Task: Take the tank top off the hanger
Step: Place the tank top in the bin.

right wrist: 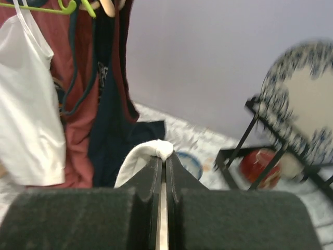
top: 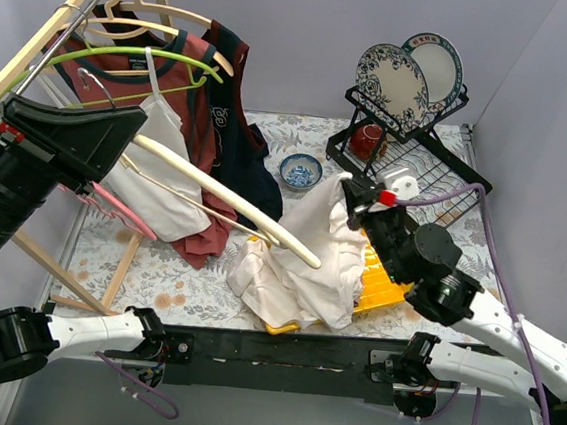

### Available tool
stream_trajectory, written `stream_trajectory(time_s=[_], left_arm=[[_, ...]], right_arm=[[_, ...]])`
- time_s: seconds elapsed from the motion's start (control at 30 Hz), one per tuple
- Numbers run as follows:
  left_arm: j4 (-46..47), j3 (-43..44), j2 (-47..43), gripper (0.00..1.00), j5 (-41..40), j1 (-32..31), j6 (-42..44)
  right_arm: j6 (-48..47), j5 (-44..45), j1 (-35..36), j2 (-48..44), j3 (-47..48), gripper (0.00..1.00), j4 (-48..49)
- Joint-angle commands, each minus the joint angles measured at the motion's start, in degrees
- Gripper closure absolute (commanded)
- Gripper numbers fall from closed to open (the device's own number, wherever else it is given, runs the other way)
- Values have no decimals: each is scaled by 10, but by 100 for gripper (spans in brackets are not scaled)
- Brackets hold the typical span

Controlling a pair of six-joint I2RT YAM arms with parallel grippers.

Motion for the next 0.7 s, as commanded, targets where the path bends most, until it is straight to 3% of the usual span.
stream_trajectory(time_s=[0.0, 0.17, 0.27, 0.37, 0.53, 0.67], left_arm=[[0, 2, 13, 100, -11, 1, 19], [-1, 4, 9, 100, -14, 1, 19], [-6, 5, 8, 100, -17, 1, 19], [-4, 4, 4, 100, -17, 1, 17], [-4, 7, -1, 100, -23, 1, 15], [-11, 12, 0, 100, -24, 0, 14]], right_arm=[[328, 54, 0, -78, -53, 99, -166], [484, -9, 0, -112, -161, 99, -271], [568, -1, 0, -80, -179, 99, -352], [627, -39, 0, -39, -204, 99, -364], [693, -40, 0, 21, -235, 68, -382], [643, -8, 1, 14, -185, 44, -419]])
